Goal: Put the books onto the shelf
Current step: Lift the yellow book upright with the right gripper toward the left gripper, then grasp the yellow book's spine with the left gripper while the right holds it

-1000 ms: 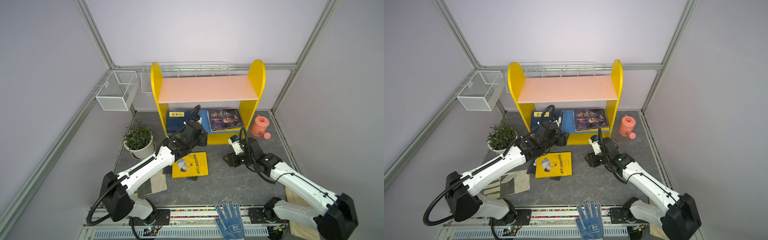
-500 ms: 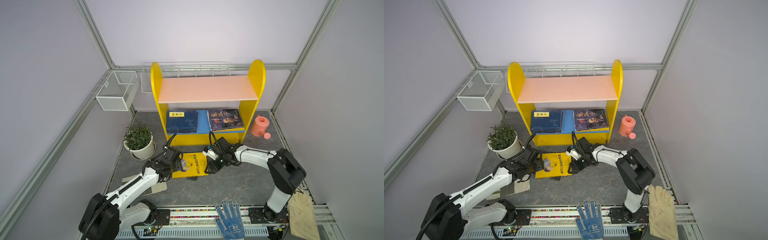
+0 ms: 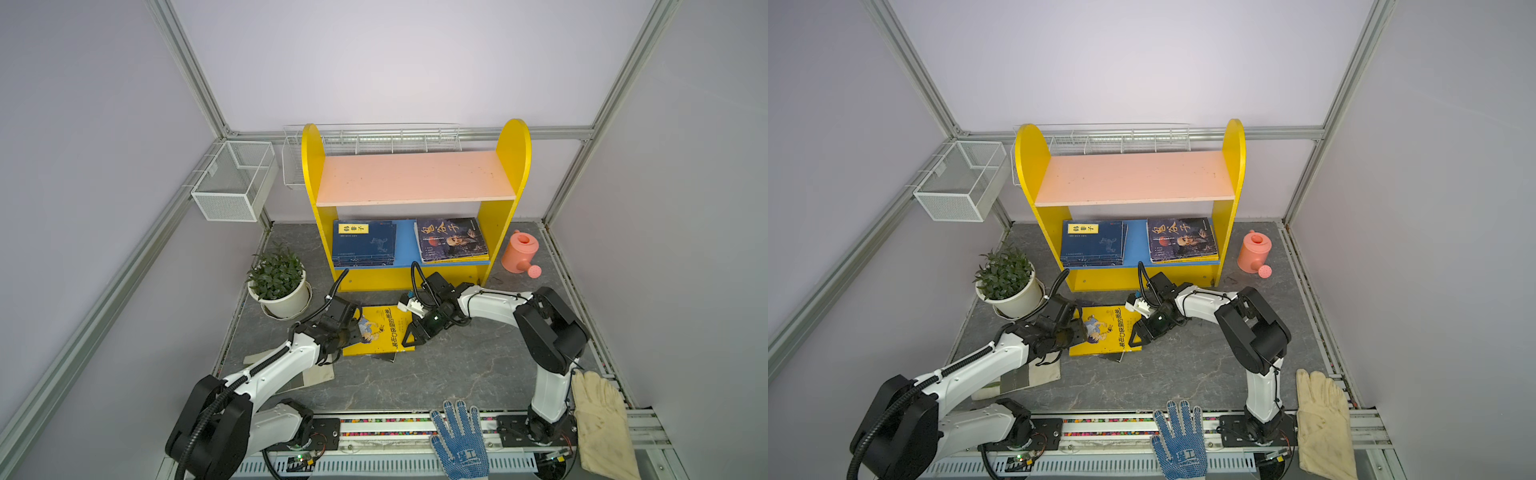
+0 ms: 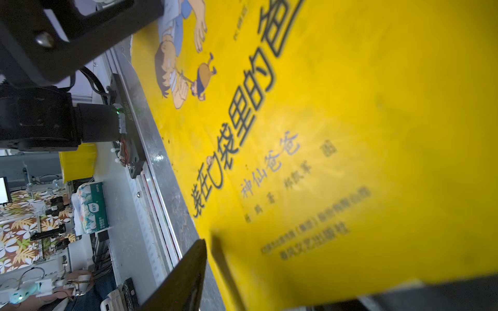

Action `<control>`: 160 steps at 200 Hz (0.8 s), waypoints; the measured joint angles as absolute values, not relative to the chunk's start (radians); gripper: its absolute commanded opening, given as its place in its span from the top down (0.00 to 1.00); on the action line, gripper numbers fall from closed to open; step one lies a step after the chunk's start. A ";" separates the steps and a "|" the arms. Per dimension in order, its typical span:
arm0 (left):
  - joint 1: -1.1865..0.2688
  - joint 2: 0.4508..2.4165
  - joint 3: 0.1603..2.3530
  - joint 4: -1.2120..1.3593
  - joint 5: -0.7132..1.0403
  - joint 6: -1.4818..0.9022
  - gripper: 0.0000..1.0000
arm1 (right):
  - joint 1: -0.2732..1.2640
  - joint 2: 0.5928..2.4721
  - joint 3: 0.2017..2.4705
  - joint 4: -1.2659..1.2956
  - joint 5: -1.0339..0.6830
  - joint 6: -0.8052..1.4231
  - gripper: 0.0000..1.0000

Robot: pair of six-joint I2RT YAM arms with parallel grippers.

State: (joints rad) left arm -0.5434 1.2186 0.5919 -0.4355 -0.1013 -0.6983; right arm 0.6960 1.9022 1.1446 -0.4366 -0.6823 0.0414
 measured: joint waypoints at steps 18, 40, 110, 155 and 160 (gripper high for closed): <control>-0.535 1.233 0.600 -0.436 -0.092 -0.683 0.50 | 0.695 1.883 1.151 -0.443 -0.682 0.049 0.52; -0.524 1.236 0.603 -0.430 -0.078 -0.669 0.50 | 0.694 1.840 1.182 -0.464 -0.682 0.067 0.55; -0.522 1.196 0.598 -0.352 0.110 -0.636 0.47 | 0.694 1.642 1.210 -0.356 -0.610 0.205 0.70; -0.522 1.145 0.567 -0.338 0.176 -0.635 0.45 | 0.684 1.624 1.198 -0.307 -0.504 0.259 0.93; -0.522 1.137 0.566 -0.338 0.178 -0.636 0.43 | 0.685 1.615 1.189 -0.302 -0.500 0.260 0.93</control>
State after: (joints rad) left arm -0.5217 1.1374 0.5663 -0.3378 0.1776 -0.6357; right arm 0.6846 1.6146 1.1893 -0.3019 -0.5003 0.2604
